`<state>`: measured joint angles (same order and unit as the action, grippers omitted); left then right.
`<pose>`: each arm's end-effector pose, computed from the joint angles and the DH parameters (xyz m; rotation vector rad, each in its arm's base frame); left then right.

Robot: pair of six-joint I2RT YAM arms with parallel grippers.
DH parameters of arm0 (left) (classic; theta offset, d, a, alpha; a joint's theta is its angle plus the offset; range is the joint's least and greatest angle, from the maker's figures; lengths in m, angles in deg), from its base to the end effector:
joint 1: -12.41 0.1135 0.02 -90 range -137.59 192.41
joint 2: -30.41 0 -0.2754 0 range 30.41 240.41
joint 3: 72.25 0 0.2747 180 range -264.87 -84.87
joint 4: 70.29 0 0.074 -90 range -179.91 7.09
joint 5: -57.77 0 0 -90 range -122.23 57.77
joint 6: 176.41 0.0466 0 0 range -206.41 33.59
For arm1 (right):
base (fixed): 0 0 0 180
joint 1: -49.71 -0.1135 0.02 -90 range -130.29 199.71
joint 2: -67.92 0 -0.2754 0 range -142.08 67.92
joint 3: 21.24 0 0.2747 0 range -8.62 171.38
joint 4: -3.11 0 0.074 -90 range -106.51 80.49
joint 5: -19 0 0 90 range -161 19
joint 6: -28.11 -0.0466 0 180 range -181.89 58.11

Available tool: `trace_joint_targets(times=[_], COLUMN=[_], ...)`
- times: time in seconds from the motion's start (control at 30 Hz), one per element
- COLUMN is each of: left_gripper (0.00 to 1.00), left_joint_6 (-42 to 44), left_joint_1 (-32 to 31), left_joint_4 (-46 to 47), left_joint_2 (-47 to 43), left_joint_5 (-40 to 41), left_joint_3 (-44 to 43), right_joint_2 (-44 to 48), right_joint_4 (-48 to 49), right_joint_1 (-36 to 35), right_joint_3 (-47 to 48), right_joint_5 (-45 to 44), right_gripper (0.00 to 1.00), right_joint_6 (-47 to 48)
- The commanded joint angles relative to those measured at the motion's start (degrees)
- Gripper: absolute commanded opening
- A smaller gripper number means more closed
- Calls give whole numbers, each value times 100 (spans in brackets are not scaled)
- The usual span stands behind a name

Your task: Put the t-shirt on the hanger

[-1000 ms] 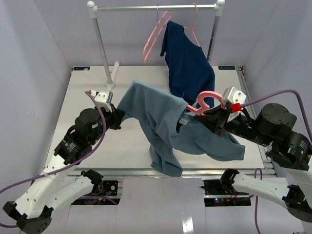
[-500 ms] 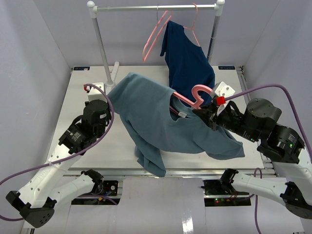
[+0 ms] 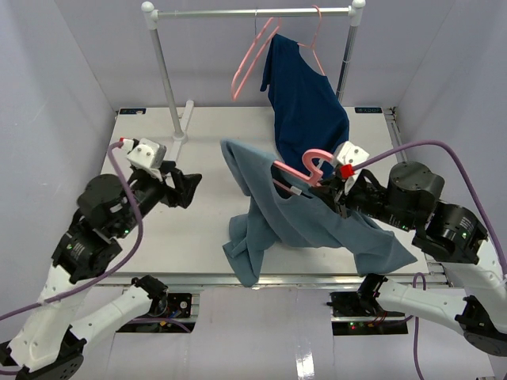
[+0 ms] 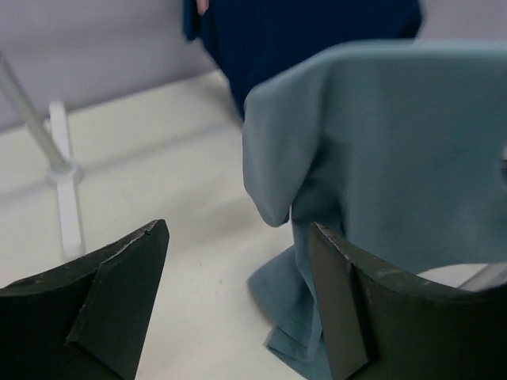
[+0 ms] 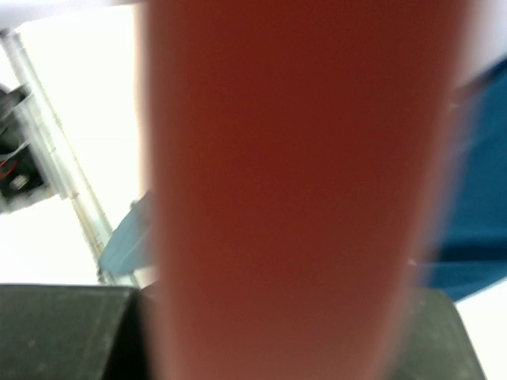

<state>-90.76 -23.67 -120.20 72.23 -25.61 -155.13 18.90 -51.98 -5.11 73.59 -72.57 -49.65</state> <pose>0.1169 -0.0785 0.4591 0.3929 1.6977 -0.4205 0.0874 0.1218 0.4989 -0.9557 1.4794 0.5210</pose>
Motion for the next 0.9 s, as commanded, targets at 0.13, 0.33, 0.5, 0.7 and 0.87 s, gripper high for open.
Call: trace_joint_targets(times=[0.13, 0.33, 0.5, 0.7, 0.87], left_gripper=[78, 74, 72, 68, 61], left_joint_6=[1807, 2332, 2518, 2587, 2582], left_joint_1=[13, 13, 7, 4, 4], left_joint_4=[-407, -743, -774, -833, -836], left_joint_2=[529, 903, 726, 745, 943], left_joint_5=[-2703, -4203, -4729, -5134, -5002], left_joint_3=[-805, -880, -500, -308, -366], right_joint_2=[-124, -150, -108, -144, -172], right_joint_4=[441, 660, 847, 973, 1068], right_joint_1=[-19, -21, -24, -20, -19], right_joint_3=[-371, -815, -886, -920, -950], right_joint_5=[1494, 1632, 1785, 1937, 2089], right_gripper=[8, 8, 8, 8, 8], right_joint_6=[225, 226, 207, 165, 156])
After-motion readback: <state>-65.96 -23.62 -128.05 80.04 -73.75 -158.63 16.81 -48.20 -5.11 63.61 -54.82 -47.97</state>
